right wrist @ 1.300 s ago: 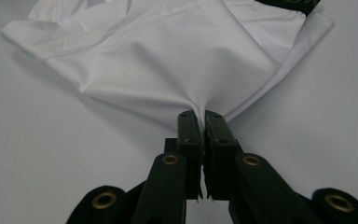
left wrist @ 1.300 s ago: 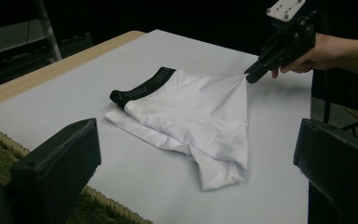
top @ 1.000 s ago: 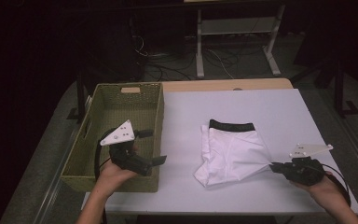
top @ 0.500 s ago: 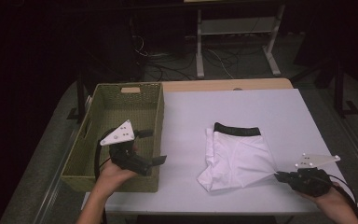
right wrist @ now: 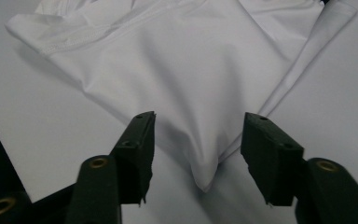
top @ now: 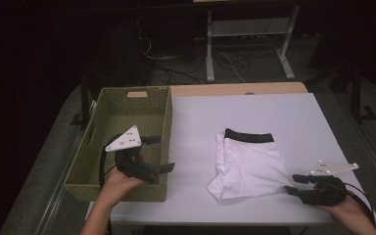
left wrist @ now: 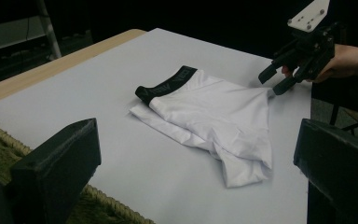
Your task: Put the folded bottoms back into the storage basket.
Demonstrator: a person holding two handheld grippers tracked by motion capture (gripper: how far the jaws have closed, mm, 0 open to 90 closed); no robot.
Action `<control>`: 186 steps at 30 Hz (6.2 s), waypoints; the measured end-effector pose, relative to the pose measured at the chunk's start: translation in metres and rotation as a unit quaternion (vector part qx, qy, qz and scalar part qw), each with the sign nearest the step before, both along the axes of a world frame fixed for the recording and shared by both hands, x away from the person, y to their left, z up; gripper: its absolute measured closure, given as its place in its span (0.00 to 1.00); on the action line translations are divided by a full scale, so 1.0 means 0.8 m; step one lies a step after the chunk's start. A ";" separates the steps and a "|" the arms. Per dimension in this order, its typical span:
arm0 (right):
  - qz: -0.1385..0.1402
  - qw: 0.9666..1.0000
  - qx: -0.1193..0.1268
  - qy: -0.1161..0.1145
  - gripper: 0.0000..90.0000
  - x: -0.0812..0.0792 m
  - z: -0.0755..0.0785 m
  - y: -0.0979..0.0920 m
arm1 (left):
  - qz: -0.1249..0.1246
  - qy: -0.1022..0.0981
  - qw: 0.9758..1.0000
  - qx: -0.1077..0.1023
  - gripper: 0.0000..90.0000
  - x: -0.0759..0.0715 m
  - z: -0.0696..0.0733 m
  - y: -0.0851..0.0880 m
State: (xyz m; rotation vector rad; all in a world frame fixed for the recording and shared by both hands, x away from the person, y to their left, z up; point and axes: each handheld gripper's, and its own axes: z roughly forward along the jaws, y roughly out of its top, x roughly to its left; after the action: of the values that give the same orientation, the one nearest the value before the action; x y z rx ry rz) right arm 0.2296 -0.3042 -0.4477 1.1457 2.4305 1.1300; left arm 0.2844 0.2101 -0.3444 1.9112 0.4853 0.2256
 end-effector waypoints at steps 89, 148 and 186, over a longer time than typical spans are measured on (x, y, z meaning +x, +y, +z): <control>-0.017 0.999 0.028 -0.039 0.00 0.019 0.001 0.008 | -0.049 0.039 0.998 0.032 0.01 0.012 -0.016 -0.192; -0.013 0.999 0.030 -0.036 0.00 0.017 -0.004 0.007 | 0.049 0.067 0.992 0.095 0.01 0.082 -0.115 -0.227; -0.011 0.999 0.029 -0.034 0.00 0.016 -0.006 0.007 | 0.122 0.105 0.980 0.121 0.24 0.165 -0.134 -0.232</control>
State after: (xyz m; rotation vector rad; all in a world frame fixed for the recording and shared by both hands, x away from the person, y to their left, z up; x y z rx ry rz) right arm 0.2428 -0.2984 -0.4525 1.1277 2.3437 1.2203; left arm 0.4164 0.0247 -0.4520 2.1226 0.8702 0.2536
